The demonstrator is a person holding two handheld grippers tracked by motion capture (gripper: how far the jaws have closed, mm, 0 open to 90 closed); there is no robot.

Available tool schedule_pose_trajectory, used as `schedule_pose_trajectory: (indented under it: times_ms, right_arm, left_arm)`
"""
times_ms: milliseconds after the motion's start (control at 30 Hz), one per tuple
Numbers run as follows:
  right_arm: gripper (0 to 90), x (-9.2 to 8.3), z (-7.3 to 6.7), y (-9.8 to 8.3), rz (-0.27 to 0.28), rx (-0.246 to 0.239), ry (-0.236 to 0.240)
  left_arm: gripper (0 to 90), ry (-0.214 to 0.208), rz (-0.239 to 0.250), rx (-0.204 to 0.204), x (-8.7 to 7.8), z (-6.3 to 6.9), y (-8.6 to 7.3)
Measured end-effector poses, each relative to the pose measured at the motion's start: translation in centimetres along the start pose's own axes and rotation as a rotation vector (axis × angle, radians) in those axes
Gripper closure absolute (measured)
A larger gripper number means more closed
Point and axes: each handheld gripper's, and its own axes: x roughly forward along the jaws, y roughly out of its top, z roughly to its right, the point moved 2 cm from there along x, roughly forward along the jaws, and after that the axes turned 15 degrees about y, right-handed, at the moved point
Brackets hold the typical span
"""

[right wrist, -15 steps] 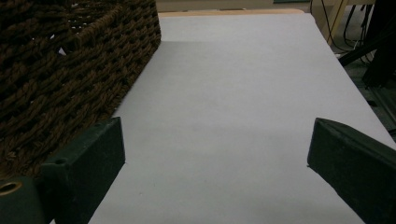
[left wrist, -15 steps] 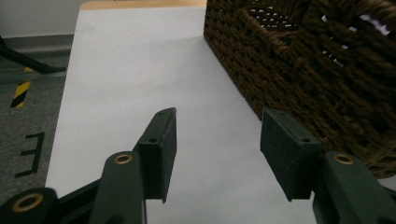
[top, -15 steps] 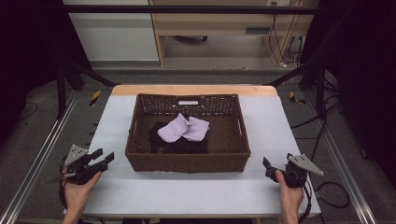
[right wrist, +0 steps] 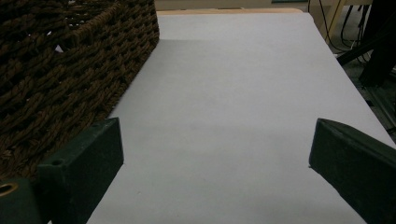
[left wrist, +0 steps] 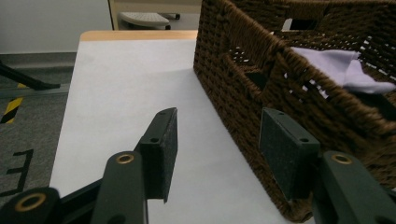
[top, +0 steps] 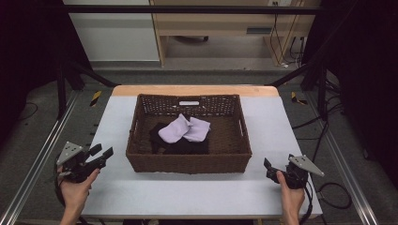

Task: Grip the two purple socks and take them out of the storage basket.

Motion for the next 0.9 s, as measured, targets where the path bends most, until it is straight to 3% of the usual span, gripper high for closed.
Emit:
schedule_pose_trajectory:
  times_ms: [567,900]
  right_arm:
    - [4.6,0.1,-0.2,0.0,-0.004,-0.014,-0.016]
    - [4.6,0.1,-0.2,0.0,-0.004,-0.024,-0.020]
  left_arm:
    - [46.4,-0.022,0.066,0.008,-1.2,0.9,3.6]
    - [46.5,-0.059,0.108,0.025,-1.2,3.0,6.2]
